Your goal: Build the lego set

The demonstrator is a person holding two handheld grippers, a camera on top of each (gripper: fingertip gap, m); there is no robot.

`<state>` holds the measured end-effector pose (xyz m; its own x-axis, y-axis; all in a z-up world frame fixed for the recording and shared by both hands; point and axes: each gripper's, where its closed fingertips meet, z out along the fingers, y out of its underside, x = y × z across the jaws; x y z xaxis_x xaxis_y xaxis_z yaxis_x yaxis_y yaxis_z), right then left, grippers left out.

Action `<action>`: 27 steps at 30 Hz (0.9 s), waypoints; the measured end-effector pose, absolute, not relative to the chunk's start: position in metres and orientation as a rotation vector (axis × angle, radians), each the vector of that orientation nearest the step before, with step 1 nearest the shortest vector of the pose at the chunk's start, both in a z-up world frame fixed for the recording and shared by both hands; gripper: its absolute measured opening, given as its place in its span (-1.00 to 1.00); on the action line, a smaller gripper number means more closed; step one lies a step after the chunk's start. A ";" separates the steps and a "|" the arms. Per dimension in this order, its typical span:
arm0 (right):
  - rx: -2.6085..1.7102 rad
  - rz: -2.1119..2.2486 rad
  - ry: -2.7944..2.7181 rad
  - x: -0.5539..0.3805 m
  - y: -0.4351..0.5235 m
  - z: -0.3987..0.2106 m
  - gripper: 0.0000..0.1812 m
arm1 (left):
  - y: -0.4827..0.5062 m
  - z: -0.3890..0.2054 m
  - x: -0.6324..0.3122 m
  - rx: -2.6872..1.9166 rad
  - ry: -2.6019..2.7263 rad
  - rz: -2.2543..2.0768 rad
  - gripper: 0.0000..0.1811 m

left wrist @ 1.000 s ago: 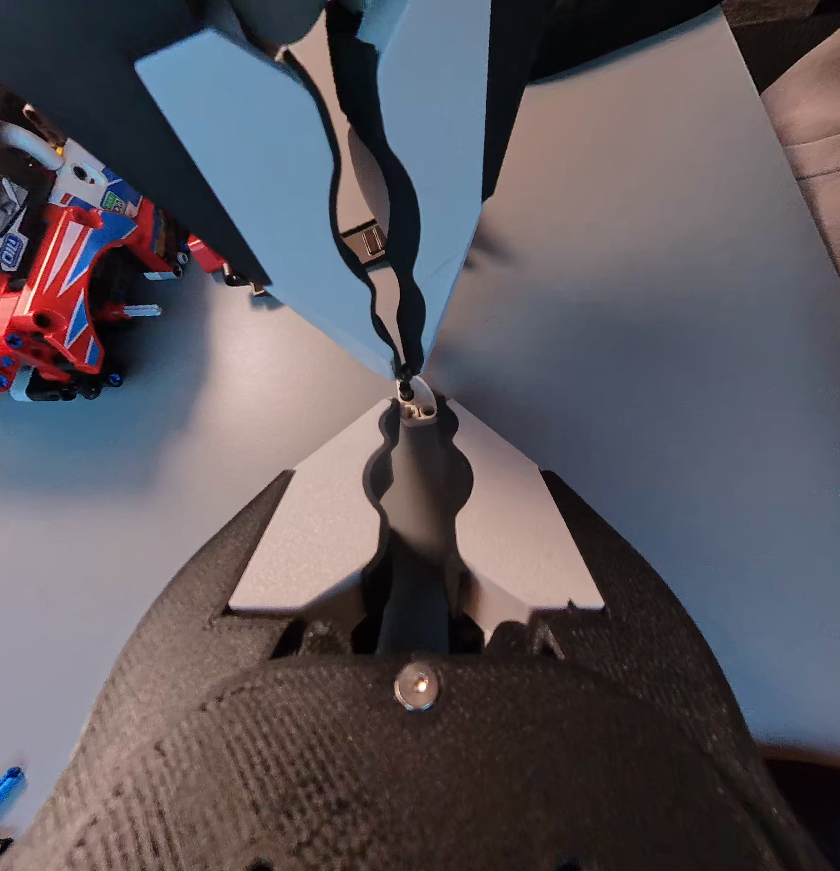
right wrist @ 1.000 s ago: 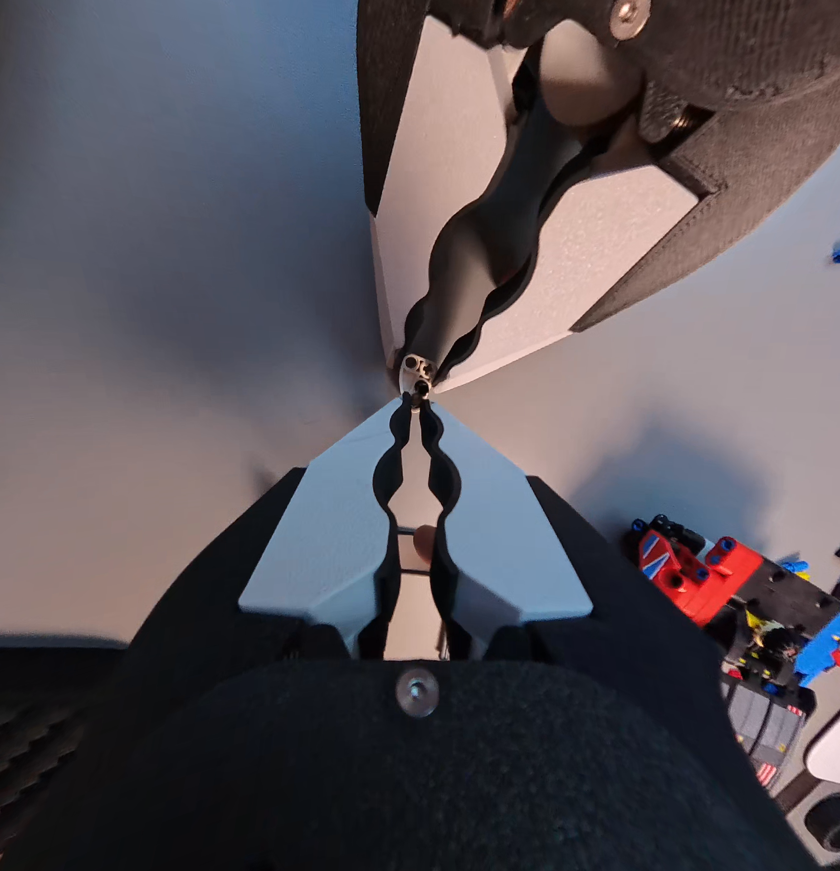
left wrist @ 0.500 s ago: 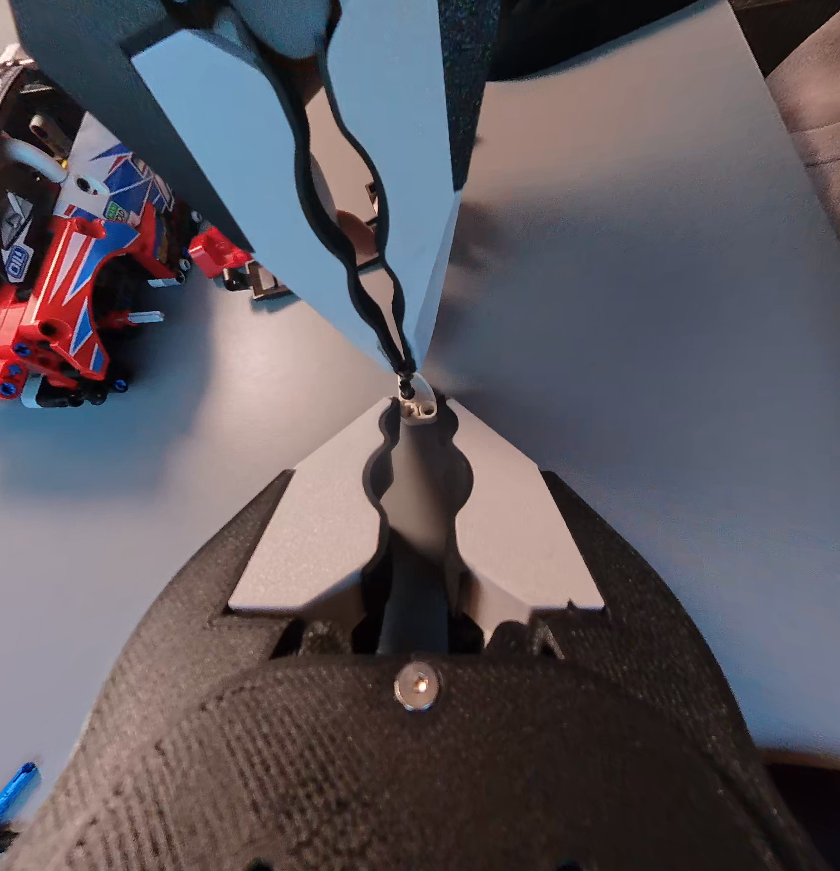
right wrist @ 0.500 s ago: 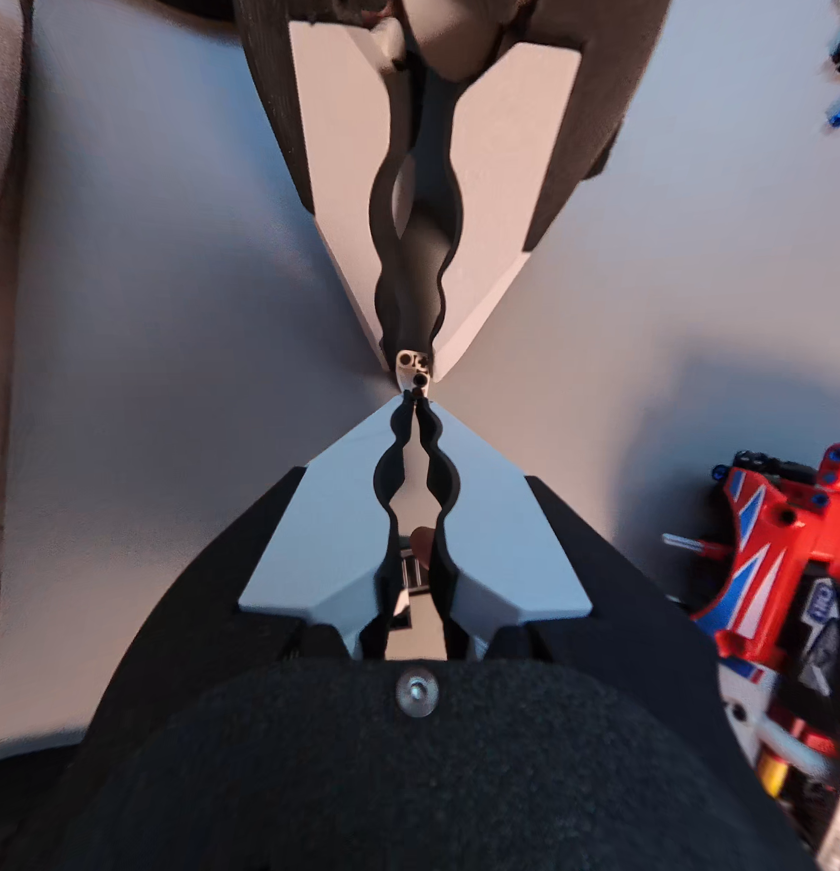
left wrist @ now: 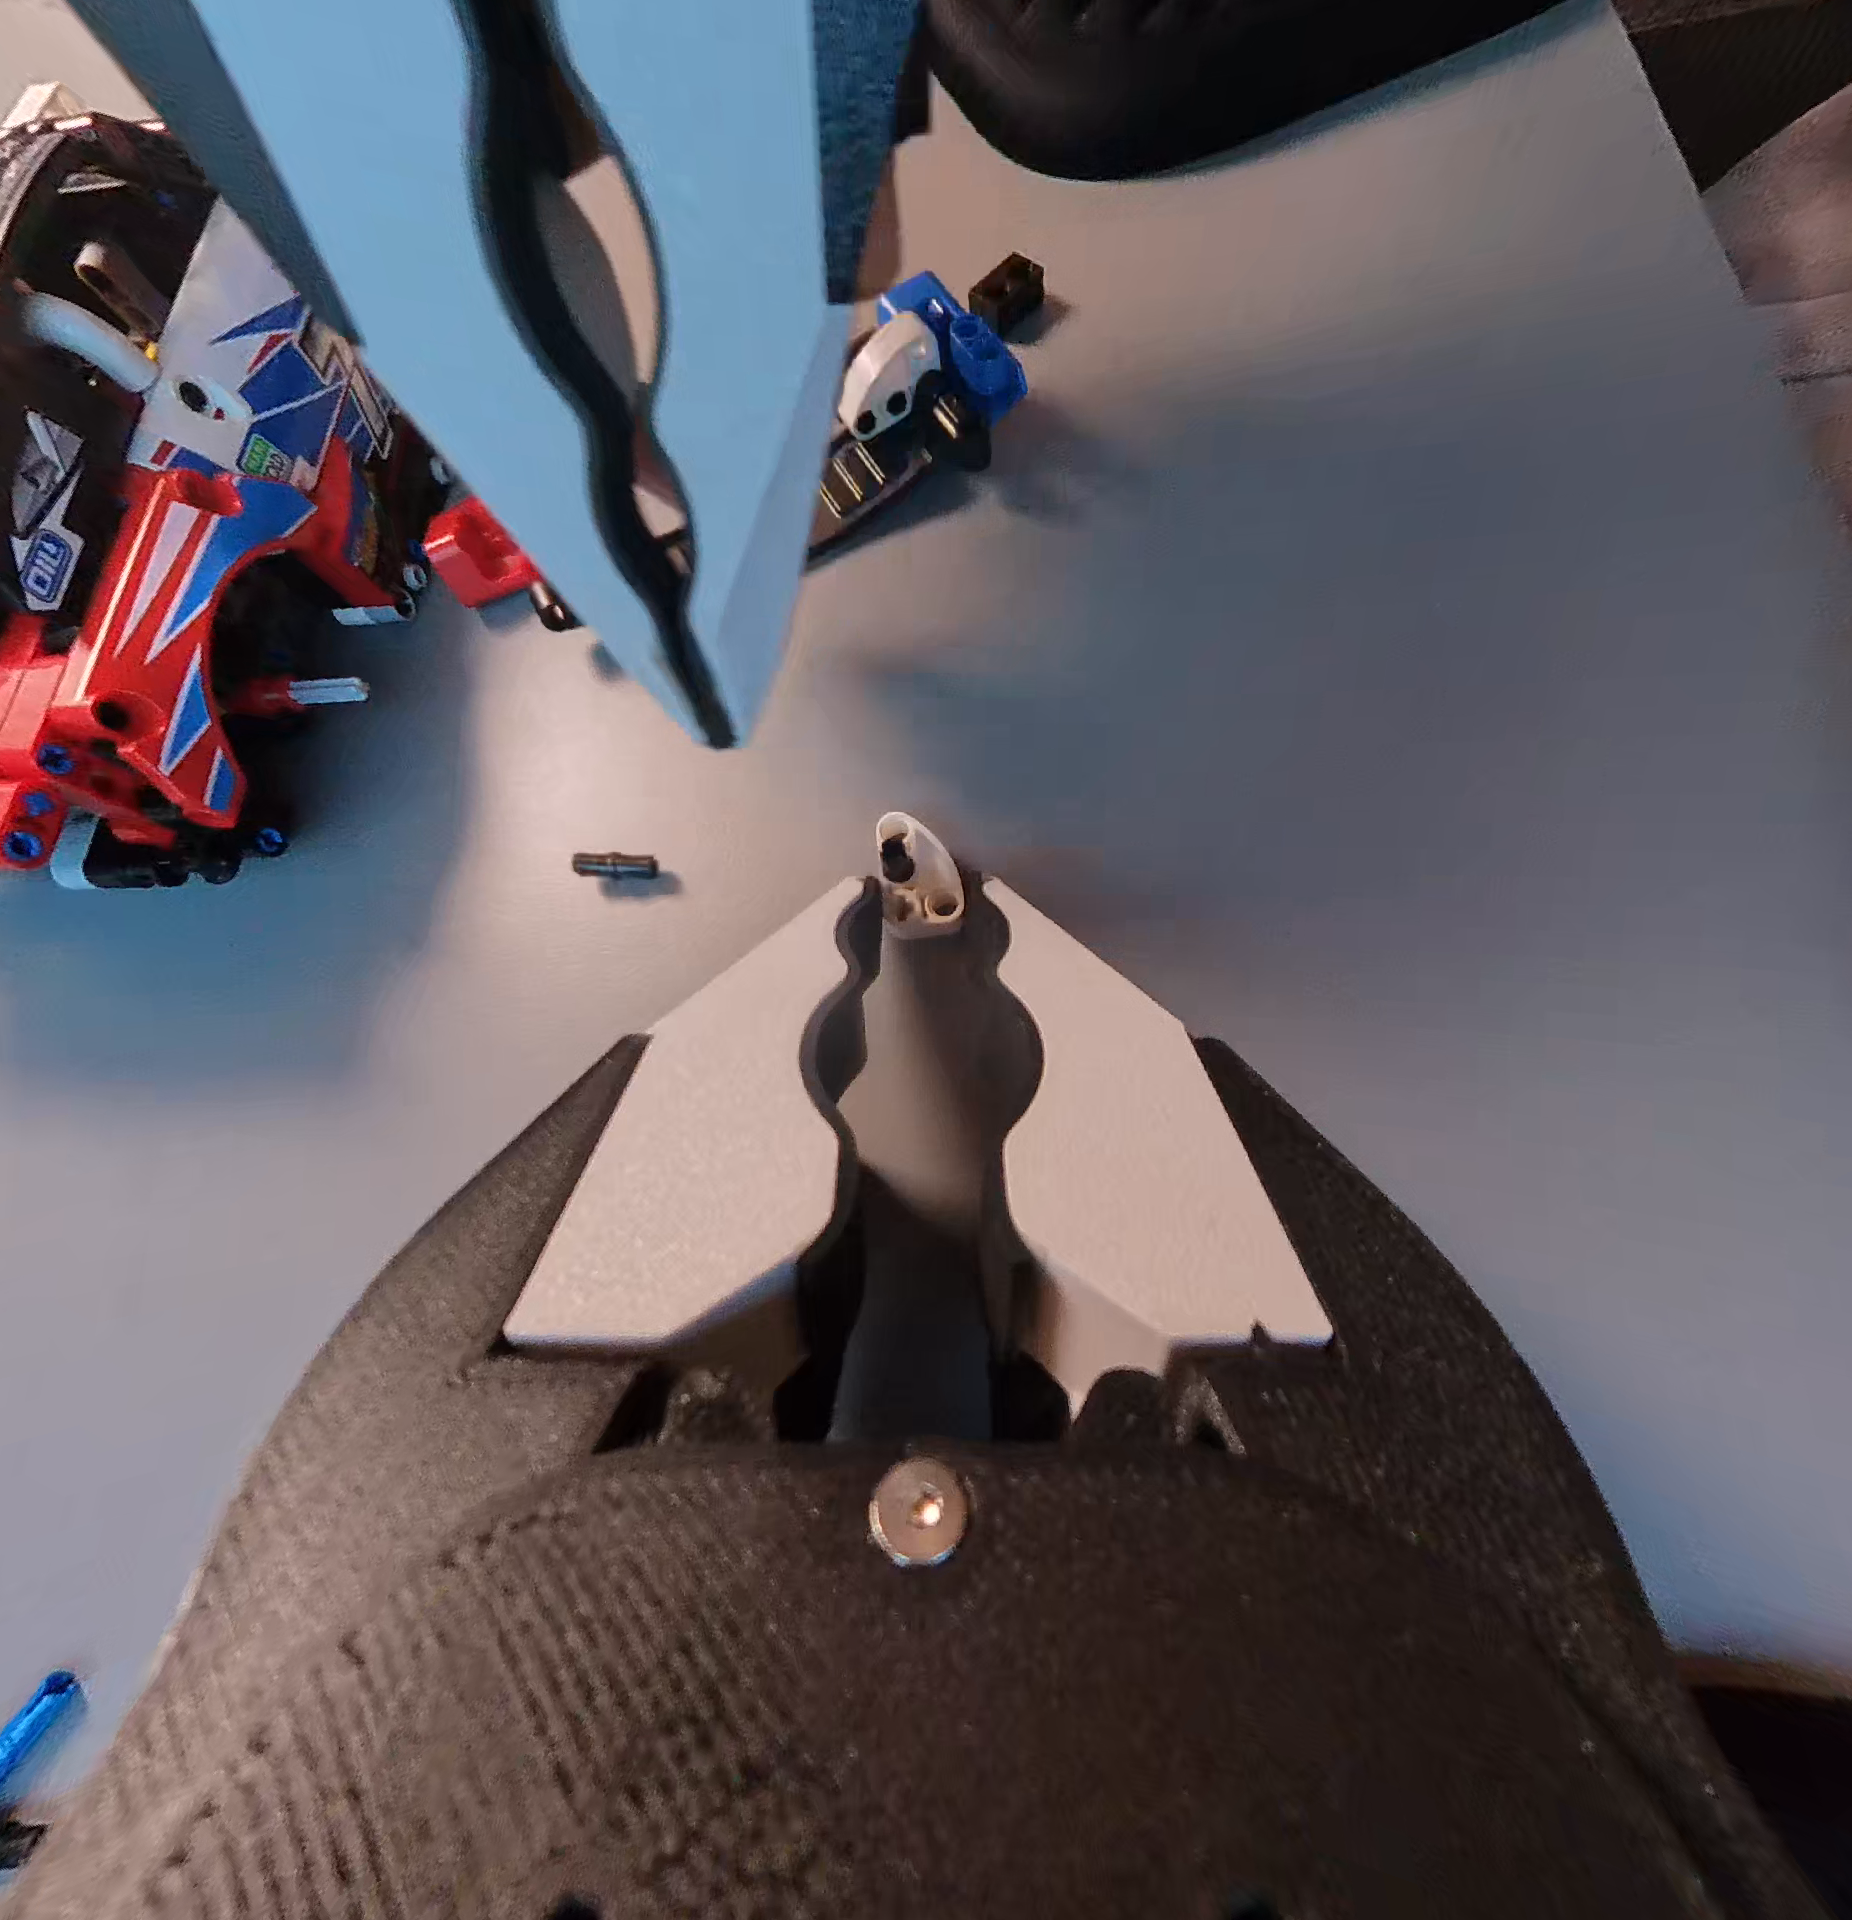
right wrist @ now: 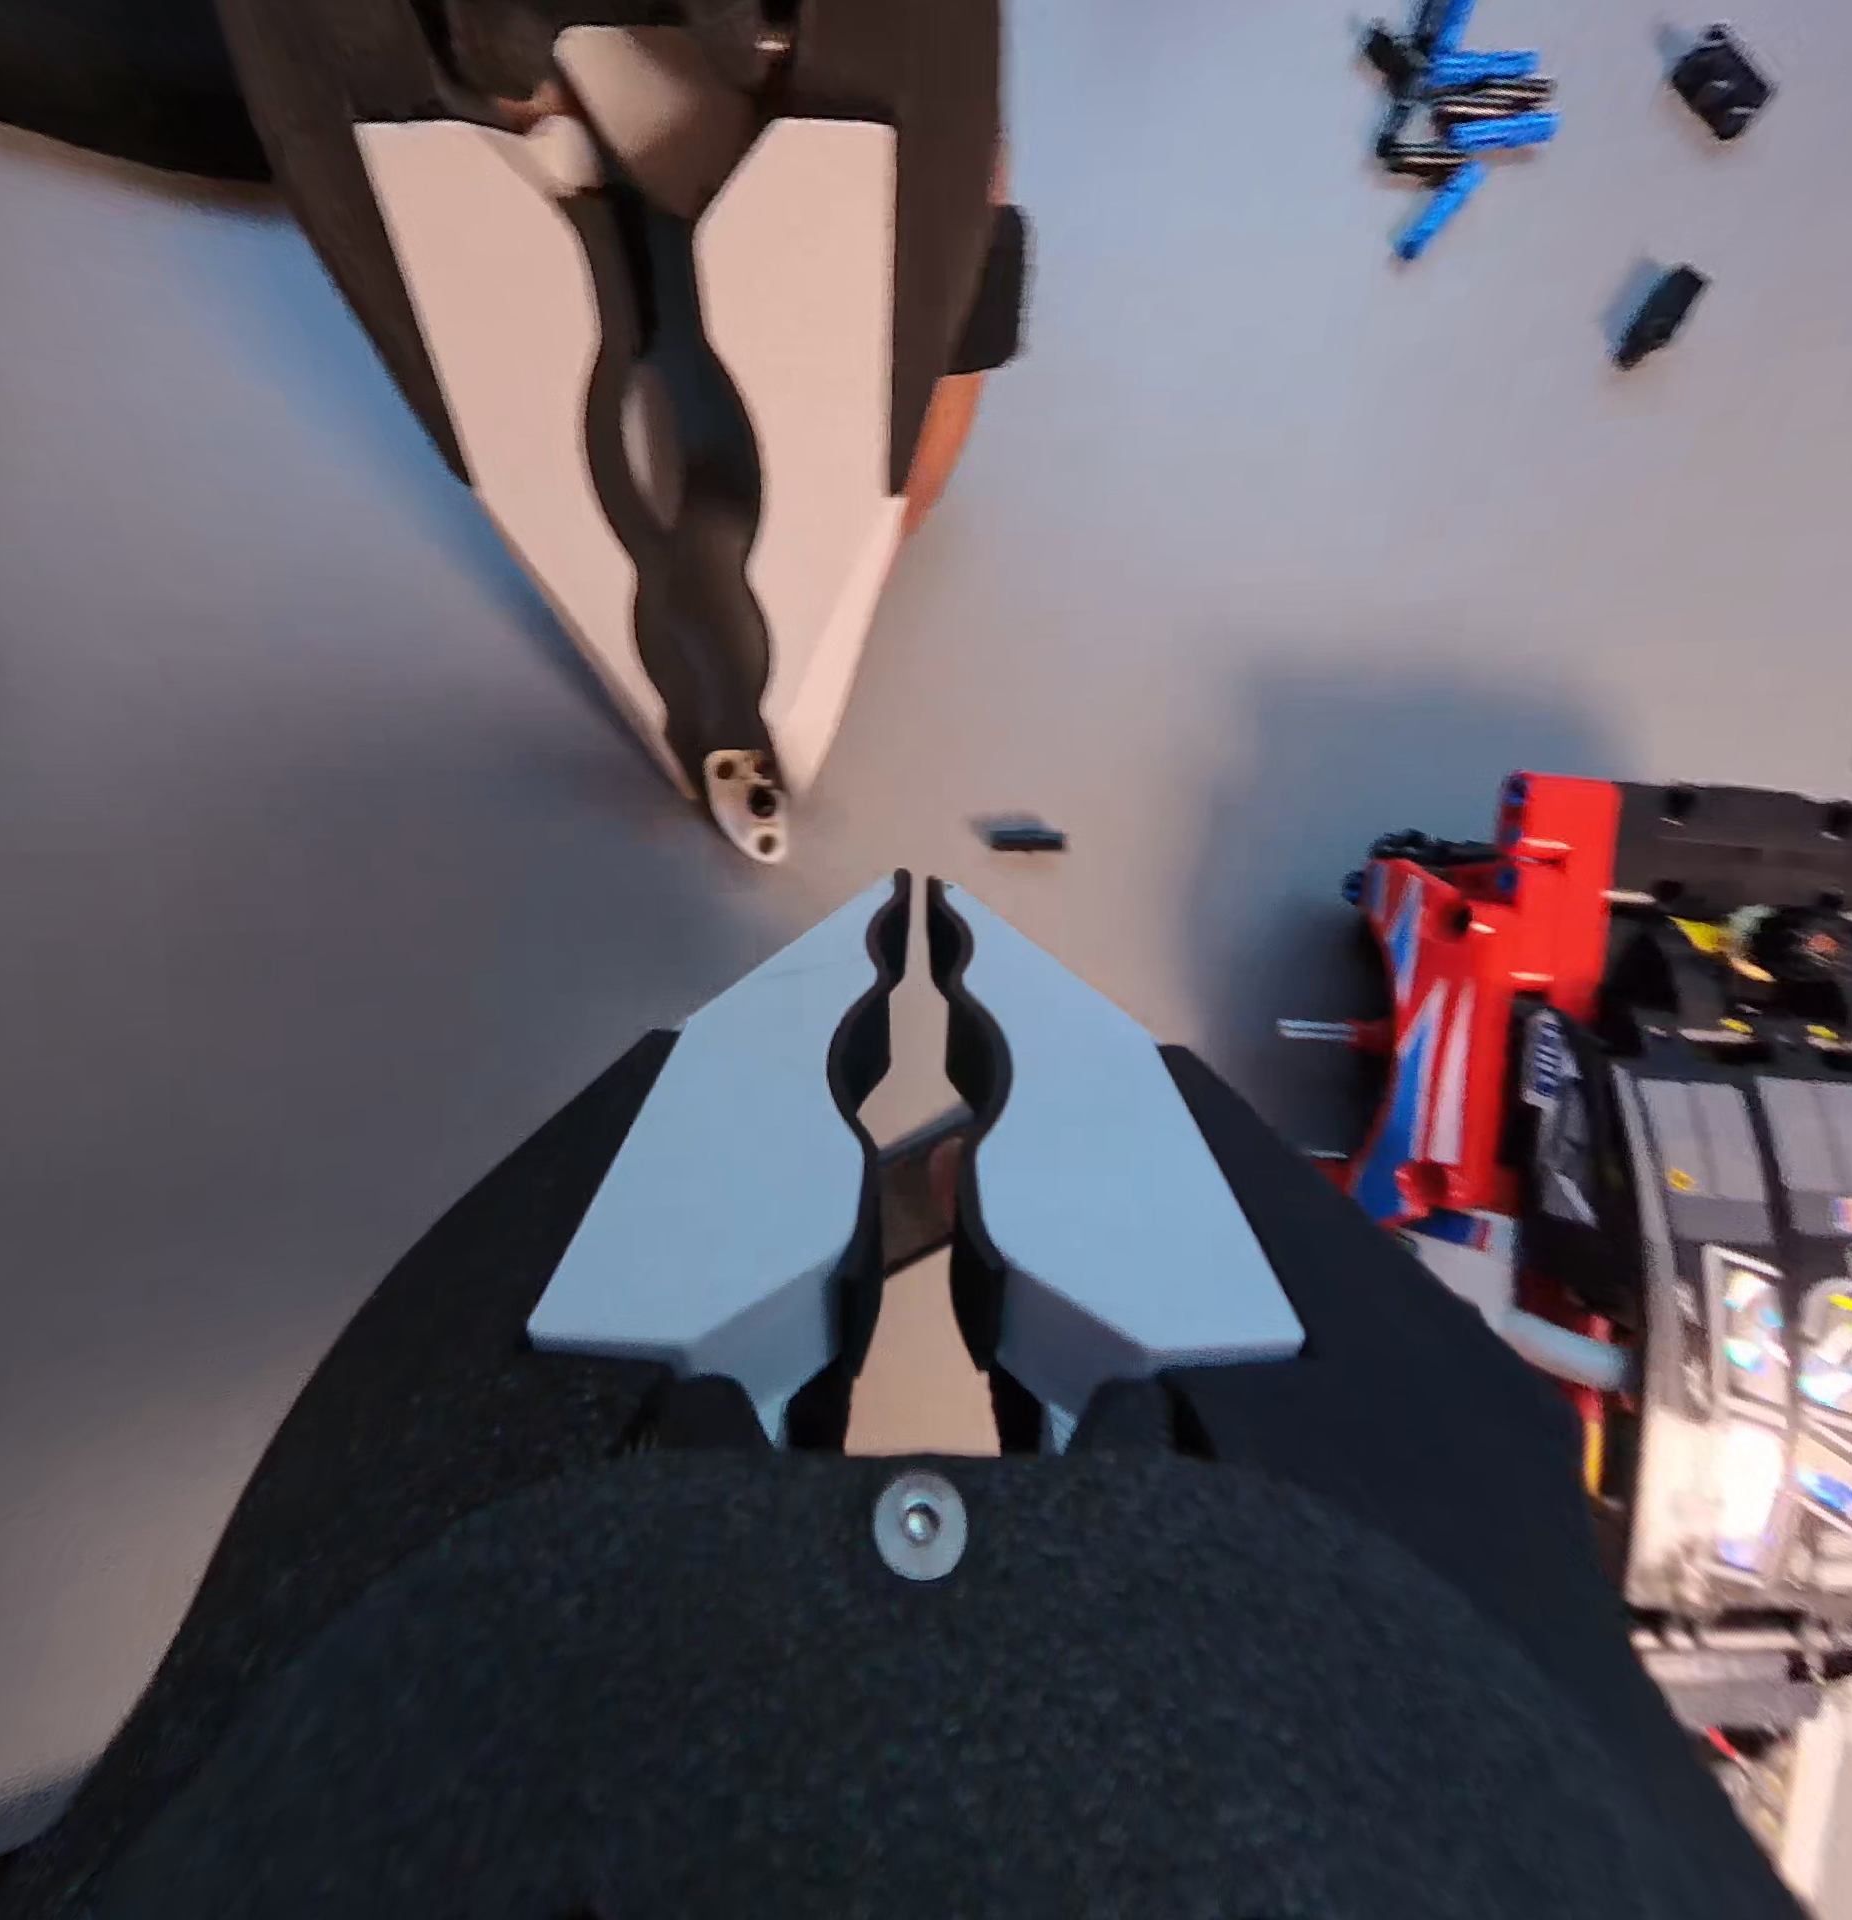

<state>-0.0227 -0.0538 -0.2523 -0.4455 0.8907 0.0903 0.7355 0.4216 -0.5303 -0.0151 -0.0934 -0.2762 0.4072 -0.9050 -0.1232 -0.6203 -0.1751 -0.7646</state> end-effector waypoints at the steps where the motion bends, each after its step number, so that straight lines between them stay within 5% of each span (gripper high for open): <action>1: -1.413 0.576 -2.296 -0.025 -0.044 -0.252 -0.93 | -0.093 -0.276 -0.016 -1.898 1.298 -0.467 -0.85; 6: -1.426 0.545 -2.316 -0.035 -0.033 -0.267 -0.67 | -0.090 -0.276 -0.020 -1.913 1.277 -0.466 -0.85; 11: -1.447 0.629 -2.363 -0.057 -0.043 -0.272 -0.66 | -0.088 -0.276 -0.024 -1.911 1.271 -0.451 -0.85; 18: -1.382 0.618 -2.466 -0.062 -0.051 -0.279 -1.00 | -0.089 -0.275 -0.027 -1.876 1.290 -0.409 -0.84; 27: -1.367 0.775 -2.259 -0.051 -0.057 -0.253 -1.00 | -0.065 -0.252 -0.057 -1.925 0.974 -0.567 -0.75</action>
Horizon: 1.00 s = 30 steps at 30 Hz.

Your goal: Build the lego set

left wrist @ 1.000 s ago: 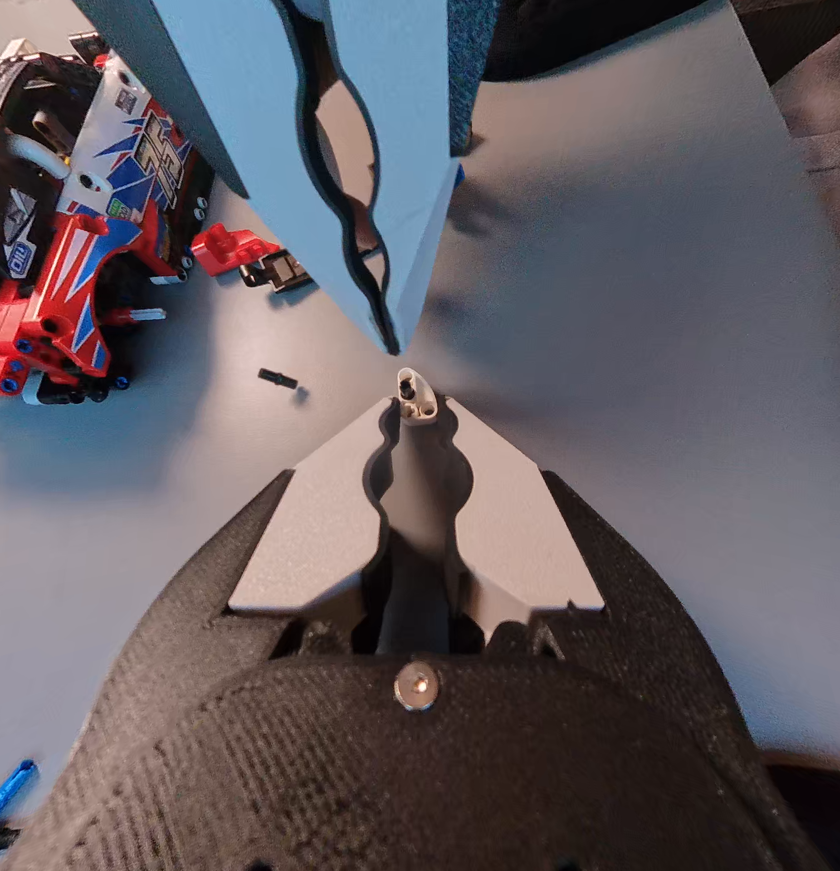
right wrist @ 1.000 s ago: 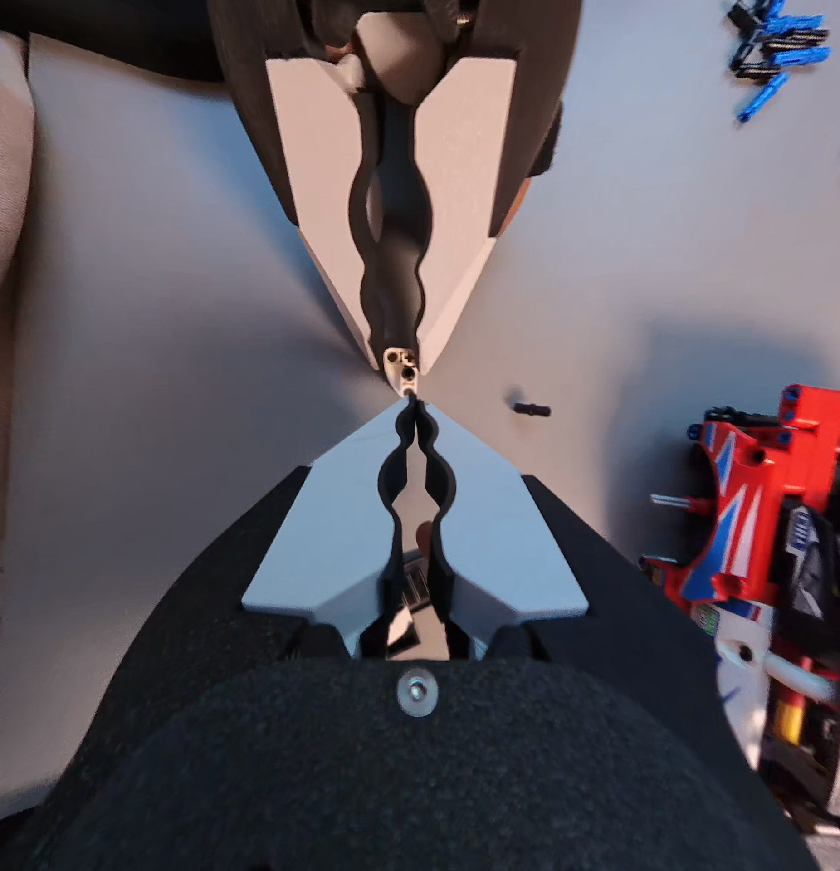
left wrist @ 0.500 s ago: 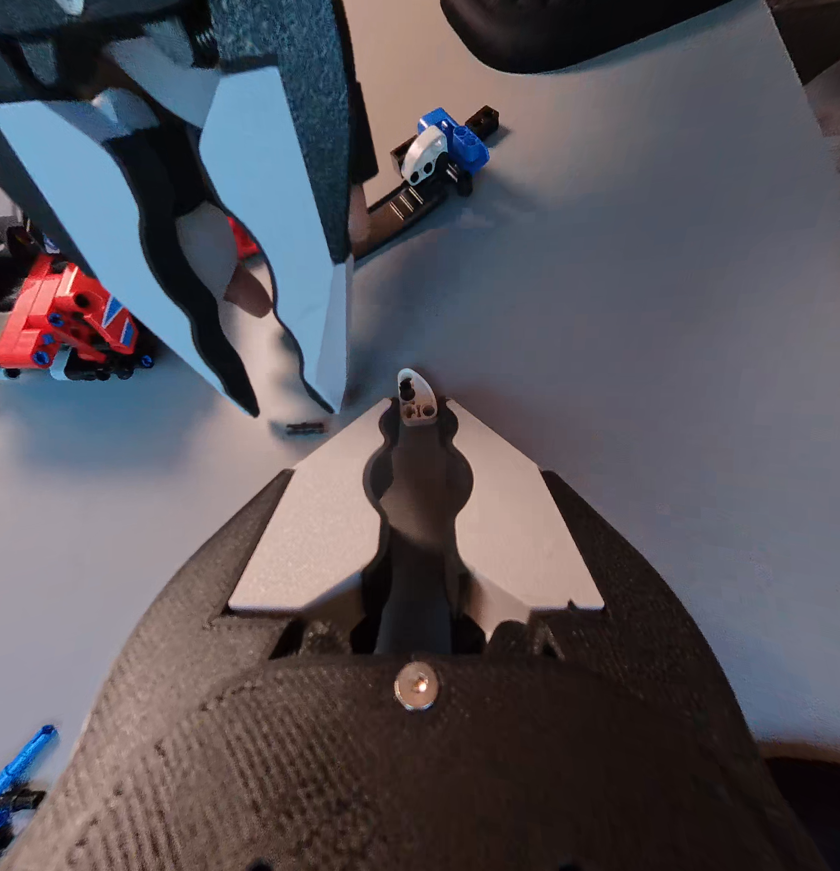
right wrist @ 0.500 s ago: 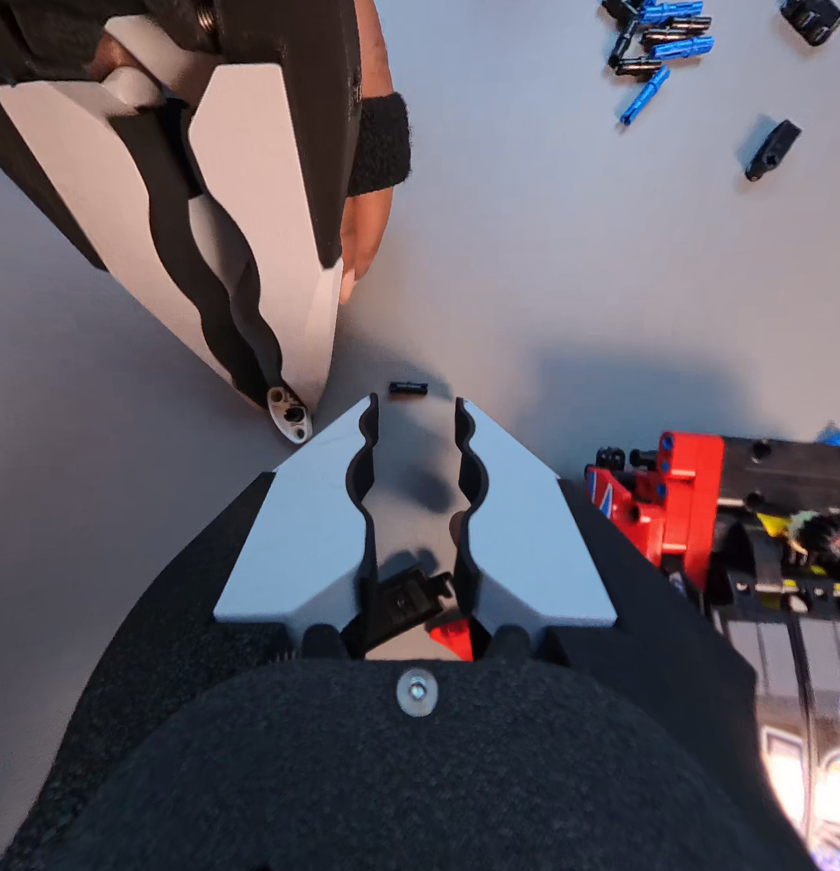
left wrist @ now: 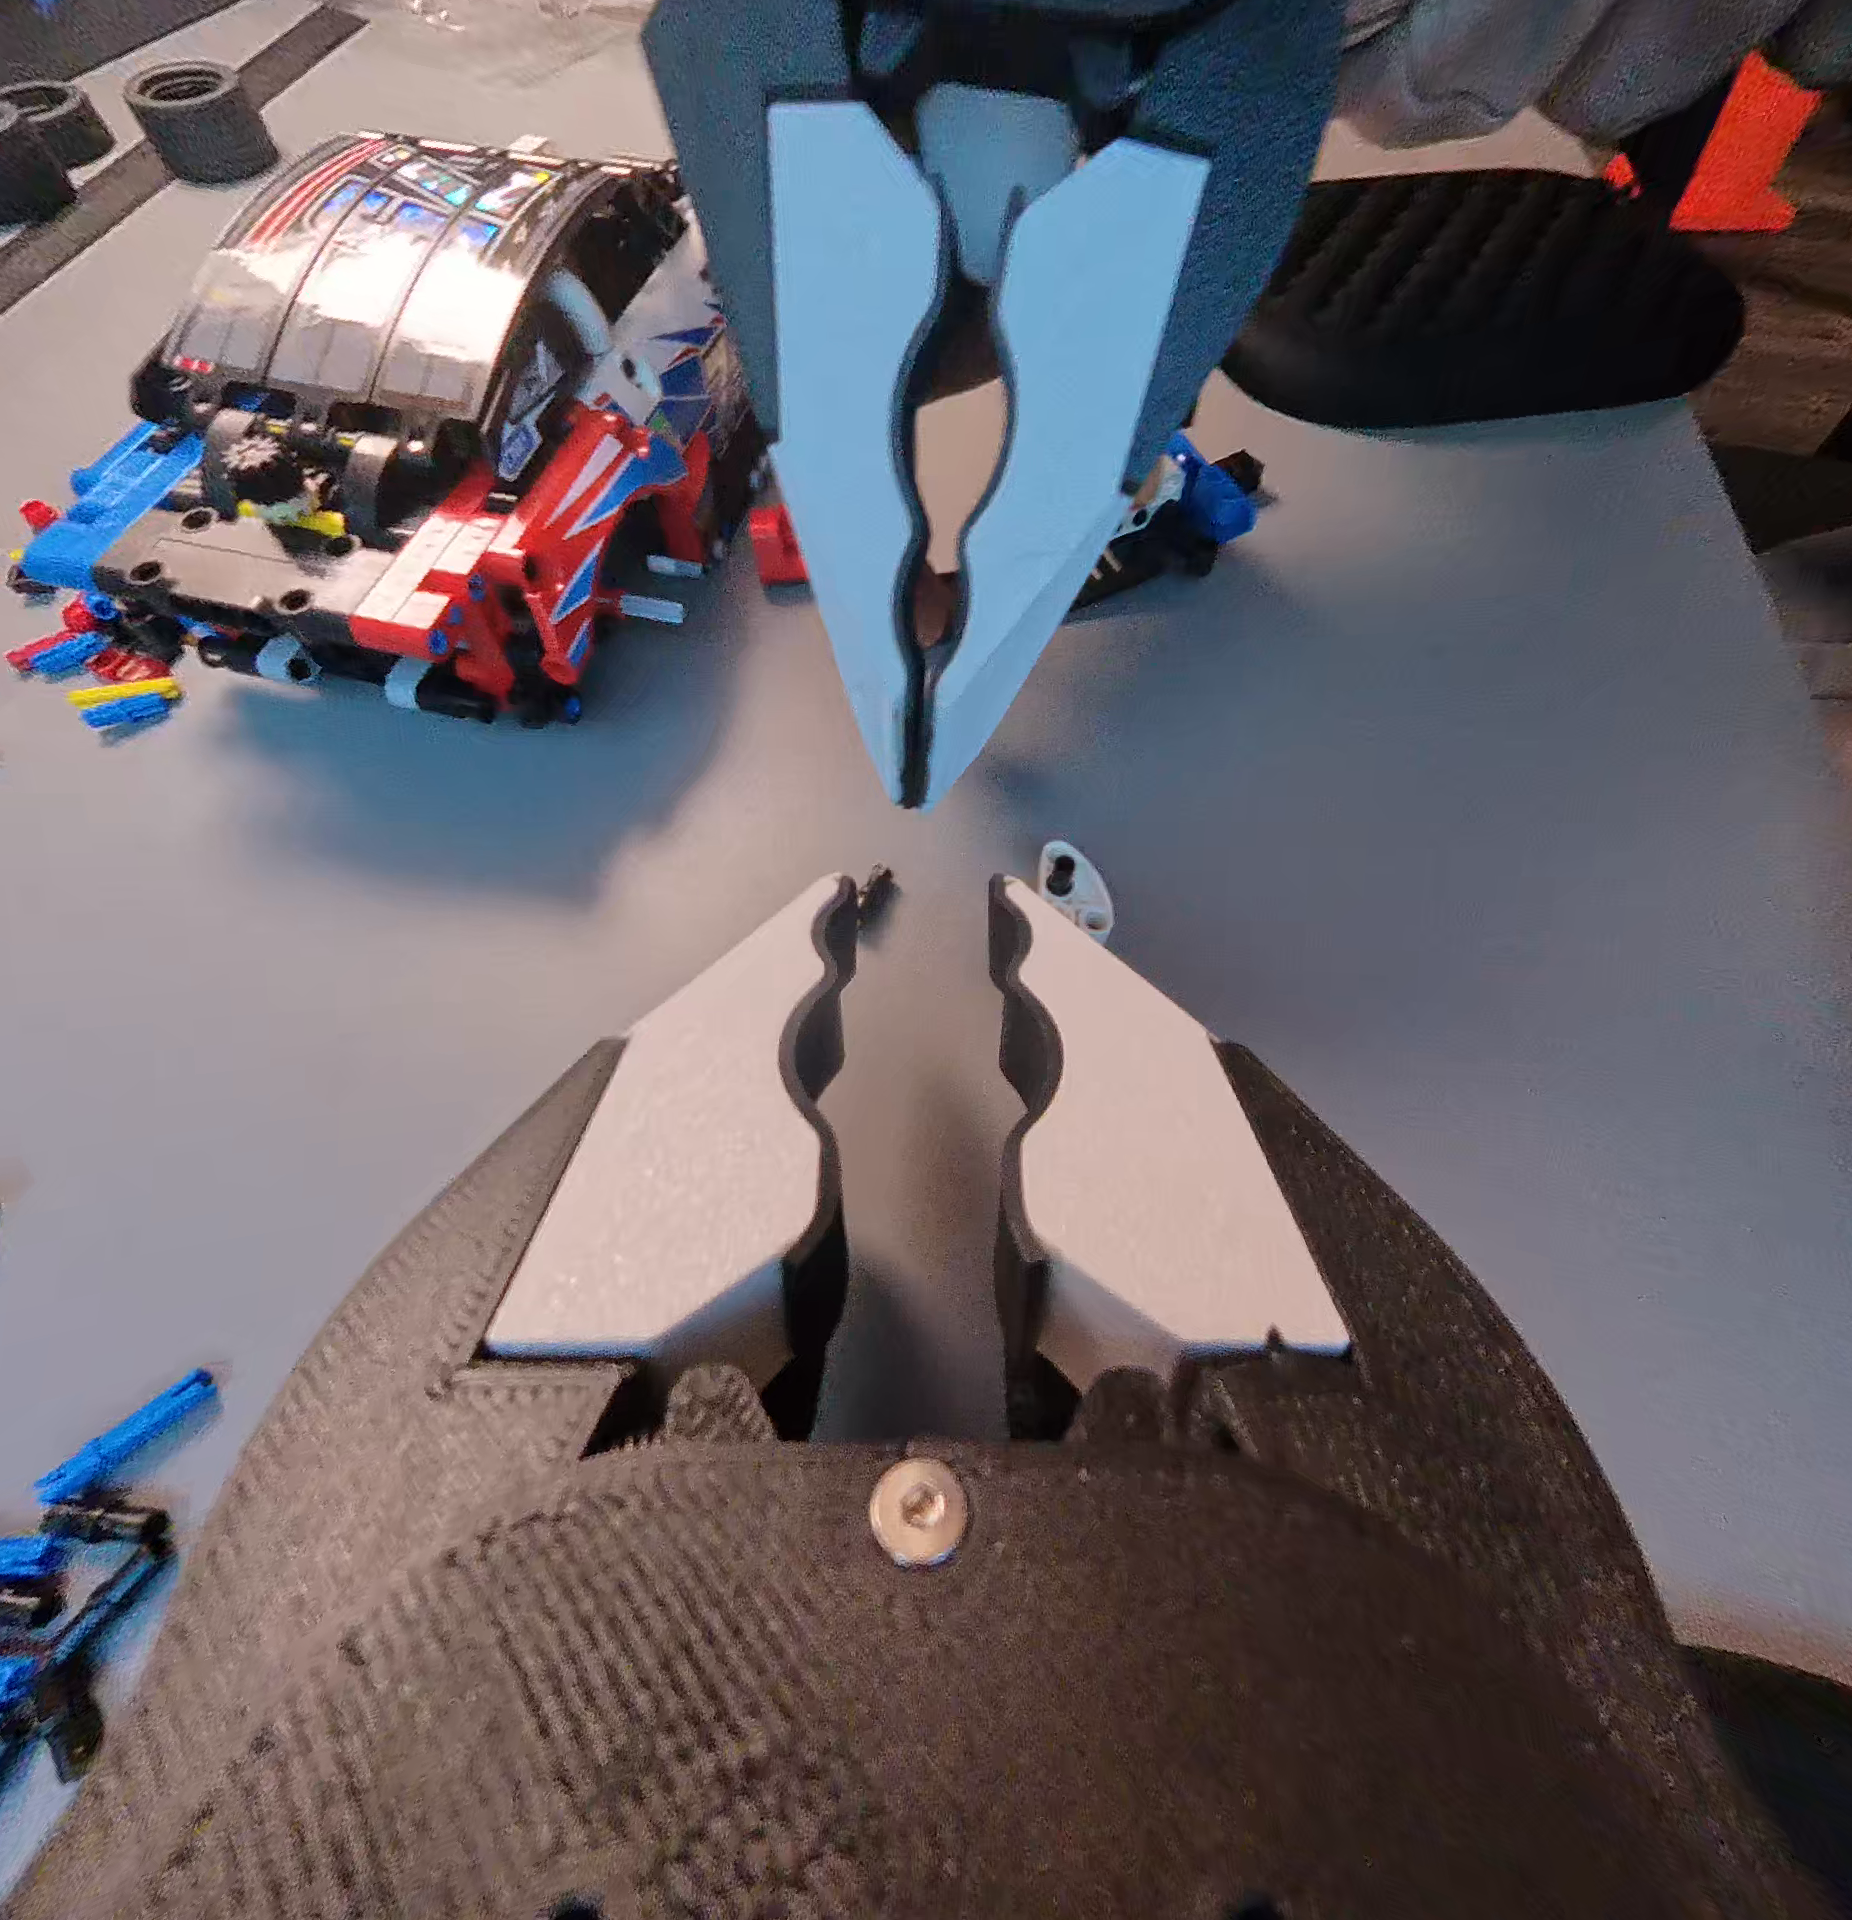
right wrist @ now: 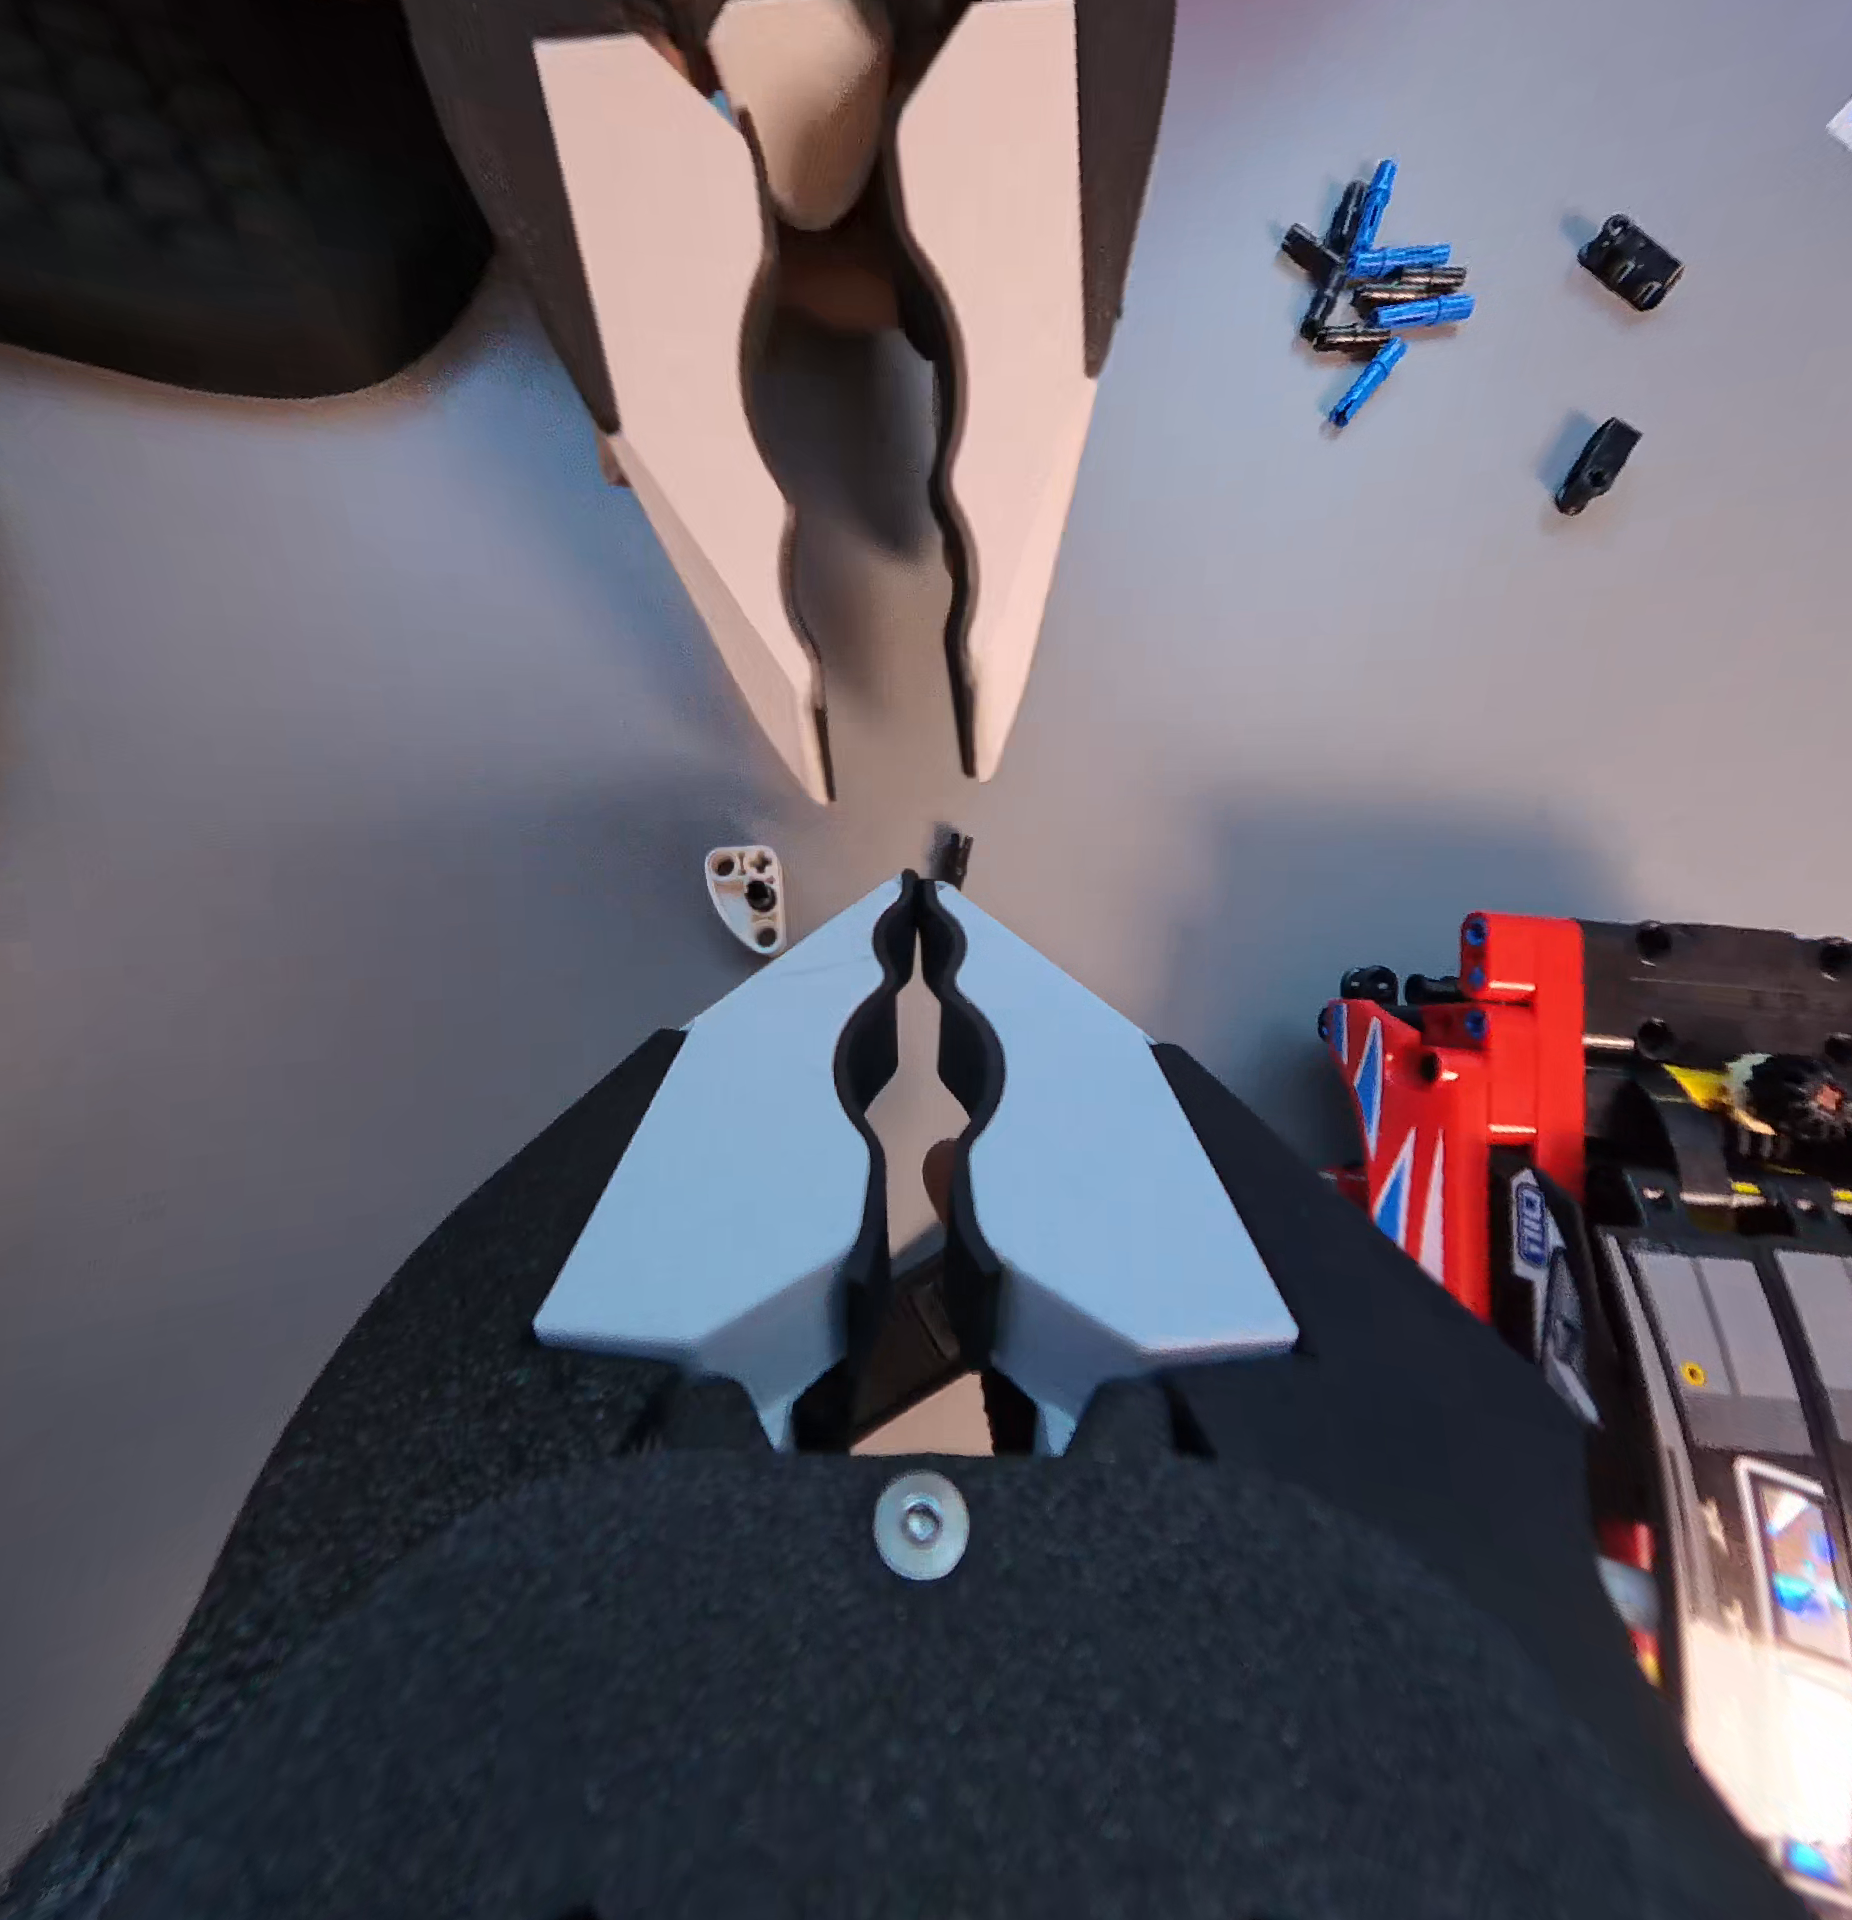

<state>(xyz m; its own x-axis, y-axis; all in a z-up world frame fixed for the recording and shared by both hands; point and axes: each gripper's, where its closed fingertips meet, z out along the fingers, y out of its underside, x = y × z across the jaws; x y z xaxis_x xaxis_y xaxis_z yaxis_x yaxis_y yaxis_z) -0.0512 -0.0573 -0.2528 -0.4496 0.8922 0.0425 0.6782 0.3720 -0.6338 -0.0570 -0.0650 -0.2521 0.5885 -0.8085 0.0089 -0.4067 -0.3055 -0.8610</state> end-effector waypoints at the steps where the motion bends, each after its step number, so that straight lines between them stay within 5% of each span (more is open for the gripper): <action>1: -1.367 0.751 -2.252 -0.049 -0.056 -0.253 -1.00 | -0.061 -0.256 -0.059 -1.936 0.987 -0.521 -0.74; 14: -1.327 0.857 -2.063 -0.033 -0.059 -0.239 -0.95 | -0.048 -0.276 -0.048 -1.956 1.241 -0.446 -0.98; 20: -1.099 0.934 -1.892 -0.030 -0.071 -0.213 -0.82 | -0.069 -0.223 -0.026 -1.675 1.103 -0.805 -0.98; 30: -1.036 0.981 -1.824 -0.020 -0.083 -0.192 -0.96 | -0.082 -0.193 -0.012 -1.522 1.053 -0.965 -0.98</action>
